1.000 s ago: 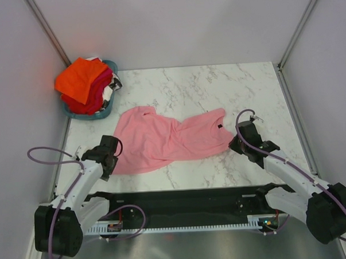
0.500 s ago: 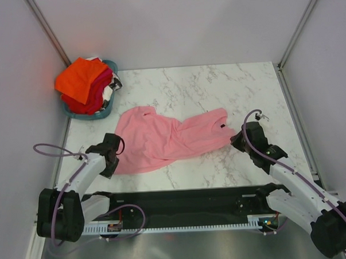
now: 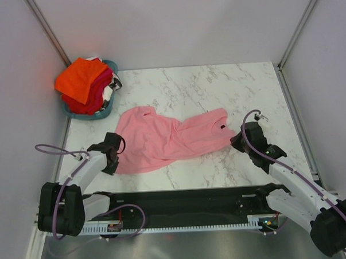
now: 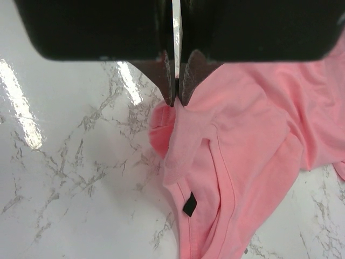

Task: Fold and stack the t-shirts
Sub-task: Flatten the tshirt out

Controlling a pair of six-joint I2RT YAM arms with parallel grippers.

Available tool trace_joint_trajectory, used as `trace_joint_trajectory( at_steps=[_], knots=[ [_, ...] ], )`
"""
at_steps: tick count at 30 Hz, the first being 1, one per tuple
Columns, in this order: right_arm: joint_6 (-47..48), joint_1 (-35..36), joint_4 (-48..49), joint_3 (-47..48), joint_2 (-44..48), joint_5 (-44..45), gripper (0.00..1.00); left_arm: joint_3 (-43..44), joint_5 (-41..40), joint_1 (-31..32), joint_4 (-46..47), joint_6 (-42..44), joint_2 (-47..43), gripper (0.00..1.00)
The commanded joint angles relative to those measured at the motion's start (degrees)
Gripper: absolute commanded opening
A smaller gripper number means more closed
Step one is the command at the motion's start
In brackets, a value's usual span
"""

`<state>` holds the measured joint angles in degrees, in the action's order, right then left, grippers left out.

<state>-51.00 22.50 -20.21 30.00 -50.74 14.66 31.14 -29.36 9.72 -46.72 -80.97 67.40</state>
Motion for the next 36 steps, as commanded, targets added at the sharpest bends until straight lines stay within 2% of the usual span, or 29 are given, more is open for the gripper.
trace_joint_trajectory(
  at_steps=[1,6,10,11,13,15,16,18,20,24,27,30,36],
  knots=[
    [0.29,0.09,0.70,1.64,0.38,0.81,0.00,-0.11,-0.87,-0.22,1.28,-1.13,-3.30,0.02],
    [0.64,0.09,1.04,8.83,-2.07,4.85,0.00,-0.99,0.00,-0.31,1.71,1.60,-15.52,0.02],
    [1.34,-0.62,2.10,25.05,-16.64,9.25,0.04,2.16,1.41,-0.40,3.48,2.22,-18.53,0.02],
    [3.26,-0.88,2.97,27.81,-19.98,7.86,0.09,3.13,1.33,-0.40,3.48,2.05,-17.31,0.02],
    [6.95,-1.49,5.61,36.04,-30.61,2.25,0.53,5.94,0.72,-0.57,3.48,2.04,-15.81,0.02],
    [10.74,-1.85,3.70,41.34,-38.60,-0.75,0.90,7.18,0.10,-0.57,3.56,1.35,-14.66,0.02],
    [11.79,-1.85,3.07,43.63,-39.69,-2.16,0.93,7.71,0.18,-0.57,3.65,0.91,-14.57,0.02],
    [12.94,-1.76,4.72,41.30,-37.00,-3.84,0.92,7.89,0.27,-0.66,3.65,-0.41,-15.01,0.02],
    [13.30,-1.76,8.50,31.82,-32.69,-4.98,0.89,7.71,0.53,-0.57,4.44,-0.77,-15.45,0.02],
    [15.31,-1.85,12.21,15.57,-19.87,-5.60,0.67,7.71,0.28,-0.57,5.41,1.07,-15.11,0.02],
    [15.93,-1.76,12.47,9.75,-14.50,-6.48,0.52,7.54,0.27,-0.57,5.59,1.25,-14.49,0.02],
    [16.99,-1.76,12.56,4.12,-13.51,-6.31,0.45,6.66,1.33,-0.57,5.85,0.81,-14.40,0.02],
    [18.22,-1.76,14.66,2.43,-19.81,-8.50,0.45,5.60,1.94,-0.57,6.99,1.07,-13.96,0.02]
  ],
)
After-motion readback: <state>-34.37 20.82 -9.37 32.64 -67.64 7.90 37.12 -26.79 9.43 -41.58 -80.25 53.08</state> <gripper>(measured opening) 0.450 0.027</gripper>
